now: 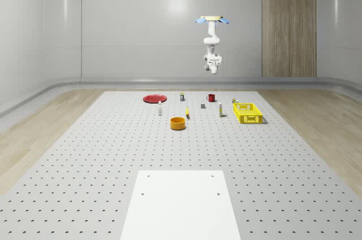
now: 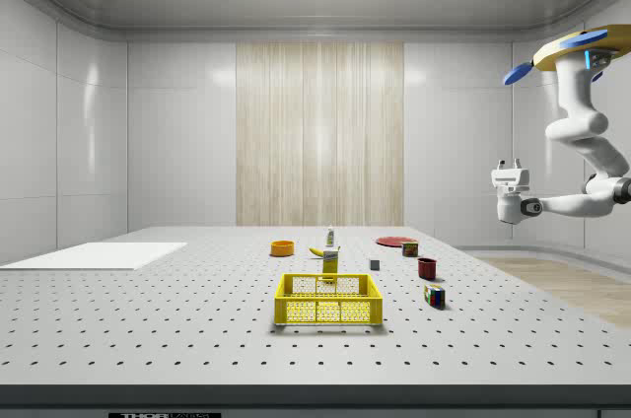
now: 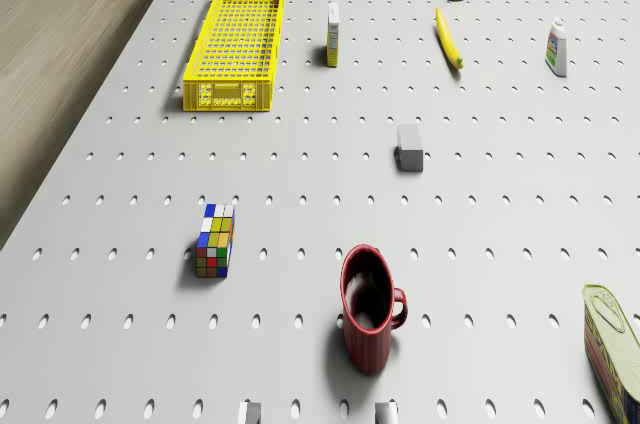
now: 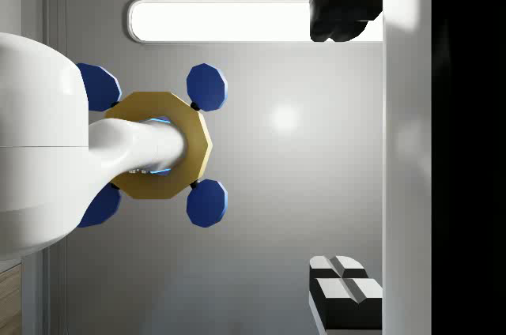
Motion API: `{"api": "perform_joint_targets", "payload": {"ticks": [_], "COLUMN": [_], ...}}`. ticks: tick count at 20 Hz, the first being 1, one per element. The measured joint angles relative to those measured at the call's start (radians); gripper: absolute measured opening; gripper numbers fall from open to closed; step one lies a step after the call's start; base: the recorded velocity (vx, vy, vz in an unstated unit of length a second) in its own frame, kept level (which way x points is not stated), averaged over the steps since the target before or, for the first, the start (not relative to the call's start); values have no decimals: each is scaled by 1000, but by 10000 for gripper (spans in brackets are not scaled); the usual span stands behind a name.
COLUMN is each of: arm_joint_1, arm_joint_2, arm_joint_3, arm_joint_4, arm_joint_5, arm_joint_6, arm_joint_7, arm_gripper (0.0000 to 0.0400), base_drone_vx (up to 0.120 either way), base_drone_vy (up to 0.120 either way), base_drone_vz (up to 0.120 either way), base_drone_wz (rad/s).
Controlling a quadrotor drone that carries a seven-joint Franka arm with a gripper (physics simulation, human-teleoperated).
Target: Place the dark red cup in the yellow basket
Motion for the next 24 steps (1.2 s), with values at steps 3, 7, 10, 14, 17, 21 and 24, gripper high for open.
{"api": "perform_joint_targets", "payload": {"ticks": [3,7,10,14,17,21,24], "arm_joint_1": [-2,-3,-4,-5,-6,-6,-7], "arm_joint_2": [7,32,53,73,81,85,86], "arm_joint_3": [1,2,2,3,3,4,4], "arm_joint_4": [63,149,207,259,280,293,297], "arm_joint_5": [1,1,2,2,2,2,2], "arm_joint_6": [-53,-112,-146,-175,-186,-191,-192], "arm_joint_7": [-1,-2,-2,-2,-3,-3,-3], "arm_gripper": [400,400,400,400,400,400,400], "base_drone_vx": [0,20,67,120,120,120,120], "base_drone_vy": [-107,-20,0,0,0,0,0], "base_drone_vz": [0,0,0,0,0,0,0], "base_drone_wz": [0,0,0,0,0,0,0]}}
